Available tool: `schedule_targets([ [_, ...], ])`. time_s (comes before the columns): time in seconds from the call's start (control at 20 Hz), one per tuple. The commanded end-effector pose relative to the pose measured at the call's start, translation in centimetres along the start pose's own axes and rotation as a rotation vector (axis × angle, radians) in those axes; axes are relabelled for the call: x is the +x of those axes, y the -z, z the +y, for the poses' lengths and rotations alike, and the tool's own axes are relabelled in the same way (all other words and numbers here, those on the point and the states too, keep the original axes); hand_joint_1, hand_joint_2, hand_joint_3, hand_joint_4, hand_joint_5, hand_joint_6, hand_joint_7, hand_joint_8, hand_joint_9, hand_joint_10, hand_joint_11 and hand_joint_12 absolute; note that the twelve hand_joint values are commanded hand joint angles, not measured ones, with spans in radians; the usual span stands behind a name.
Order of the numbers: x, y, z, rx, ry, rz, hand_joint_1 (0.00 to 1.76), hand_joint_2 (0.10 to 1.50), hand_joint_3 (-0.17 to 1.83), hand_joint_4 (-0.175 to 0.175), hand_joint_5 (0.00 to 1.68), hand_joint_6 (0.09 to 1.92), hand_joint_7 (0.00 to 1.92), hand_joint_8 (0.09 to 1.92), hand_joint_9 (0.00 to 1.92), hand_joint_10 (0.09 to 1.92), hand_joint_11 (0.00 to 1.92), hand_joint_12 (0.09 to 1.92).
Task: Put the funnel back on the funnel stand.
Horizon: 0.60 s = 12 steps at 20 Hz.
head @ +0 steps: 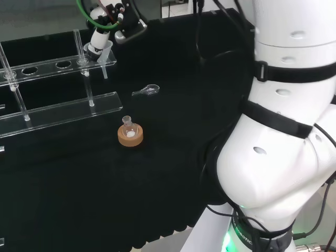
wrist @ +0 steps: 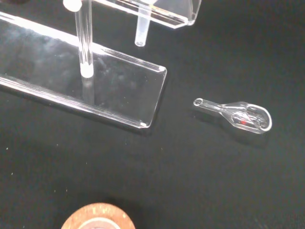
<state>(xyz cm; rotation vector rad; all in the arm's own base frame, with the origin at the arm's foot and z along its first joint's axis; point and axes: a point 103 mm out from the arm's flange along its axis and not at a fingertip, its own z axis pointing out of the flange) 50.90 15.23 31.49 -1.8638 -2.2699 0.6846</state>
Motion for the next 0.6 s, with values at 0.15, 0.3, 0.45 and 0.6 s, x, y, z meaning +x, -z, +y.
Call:
schedule_targets([
  [0.15, -1.7, -0.2, -8.1, -0.091, -0.09, 0.077, 0.54, 0.84, -0.11, -0.025, 0.06, 0.09, 0.05, 0.09, 0.02, 0.79, 0.07, 1.55],
  [0.3, -2.5, -0.5, -9.9, -0.12, -0.112, 0.116, 0.52, 0.86, -0.1, -0.03, 0.09, 0.09, 0.09, 0.09, 0.06, 0.8, 0.1, 1.53],
  [0.45, -3.1, -0.9, -11.3, -0.141, -0.13, 0.136, 0.5, 0.88, -0.08, -0.033, 0.13, 0.09, 0.12, 0.09, 0.11, 0.8, 0.14, 1.51],
  [0.6, -3.8, -1.6, -12.2, -0.151, -0.152, 0.159, 0.5, 0.89, -0.08, -0.036, 0.16, 0.09, 0.05, 0.33, 0.15, 0.78, 0.16, 1.51],
])
